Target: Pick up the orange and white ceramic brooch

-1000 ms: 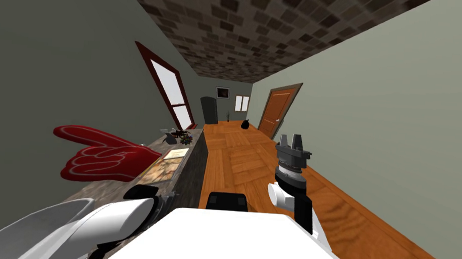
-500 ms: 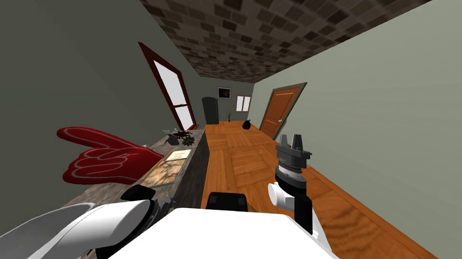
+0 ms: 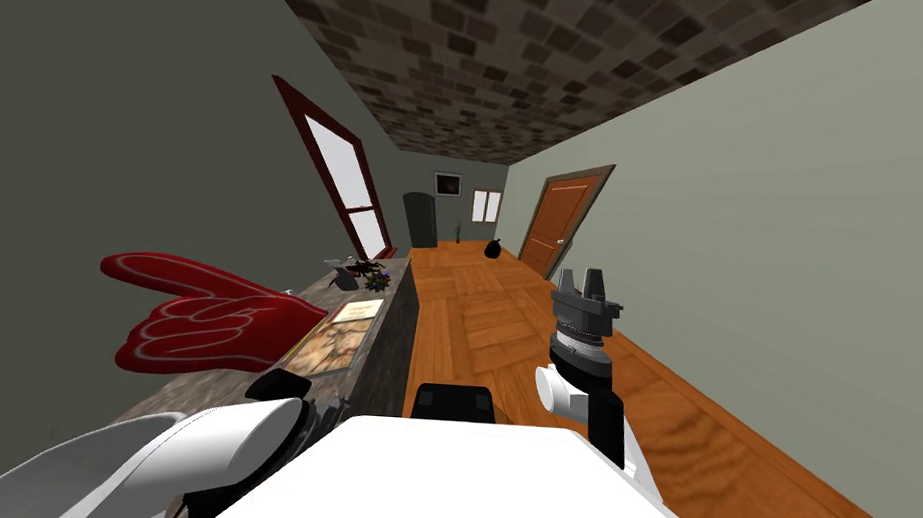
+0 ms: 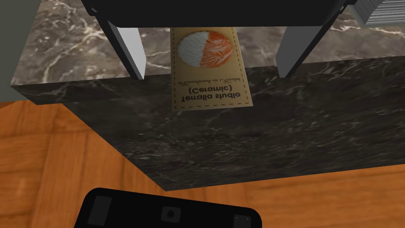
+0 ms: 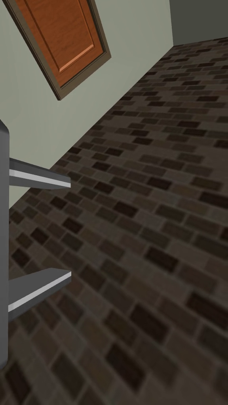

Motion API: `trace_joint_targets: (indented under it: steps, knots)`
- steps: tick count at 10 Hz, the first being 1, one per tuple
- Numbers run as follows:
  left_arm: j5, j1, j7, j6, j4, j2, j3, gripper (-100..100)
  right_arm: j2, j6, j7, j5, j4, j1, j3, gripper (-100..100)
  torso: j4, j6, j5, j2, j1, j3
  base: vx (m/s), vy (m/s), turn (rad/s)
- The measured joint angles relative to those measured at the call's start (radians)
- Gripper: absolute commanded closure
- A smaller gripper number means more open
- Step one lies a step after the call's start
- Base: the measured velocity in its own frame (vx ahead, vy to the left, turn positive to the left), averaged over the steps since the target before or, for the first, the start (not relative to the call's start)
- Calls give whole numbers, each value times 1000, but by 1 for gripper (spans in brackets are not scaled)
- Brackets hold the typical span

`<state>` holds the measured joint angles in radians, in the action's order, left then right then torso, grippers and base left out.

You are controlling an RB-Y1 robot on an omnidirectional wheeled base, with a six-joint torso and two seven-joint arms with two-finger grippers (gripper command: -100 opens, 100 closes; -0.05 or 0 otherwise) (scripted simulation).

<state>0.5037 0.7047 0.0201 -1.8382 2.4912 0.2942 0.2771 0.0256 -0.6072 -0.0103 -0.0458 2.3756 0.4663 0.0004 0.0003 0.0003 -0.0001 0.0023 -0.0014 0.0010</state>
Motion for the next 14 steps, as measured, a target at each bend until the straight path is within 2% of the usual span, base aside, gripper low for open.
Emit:
trace_joint_targets:
  steps: [2, 3, 7, 8, 9, 13, 14]
  knots:
    - [-19, -24, -2, 26, -48, 3, -15, -100, 0, 0, 0, 0, 0, 0, 0, 0, 0, 0, 3, 0, 1, 0, -19, -12, -16]
    - [-20, -25, -2, 29, -50, 3, -15, 100, 0, 0, 0, 0, 0, 0, 0, 0, -1, 0, 5, -1, 3, -1, 0, 0, 0]
    - [-20, -25, -2, 28, -50, 3, -15, 100, 0, 0, 0, 0, 0, 0, 0, 0, -1, 0, 5, -2, 5, -1, 0, 0, 0]
    - [-20, -25, -2, 28, -50, 3, -15, 0, 0, 0, 0, 0, 0, 0, 0, 0, -1, 0, 5, -2, 5, -1, 0, 0, 0]
    - [-20, -25, -2, 28, -49, 3, -15, 100, 0, 0, 0, 0, 0, 0, 0, 0, -1, 0, 5, -2, 5, -1, 15, 12, 33]
    - [3, 0, 7, -18, 24, -1, 1, 100, 0, 0, 0, 0, 0, 0, 0, 0, -1, 0, 5, -3, 6, -2, 22, 15, 20]
    - [4, 0, 8, -21, 27, -1, 2, 0, 0, 0, 0, 0, 0, 0, 0, 0, -1, 0, 5, -3, 5, -2, 0, 0, 0]
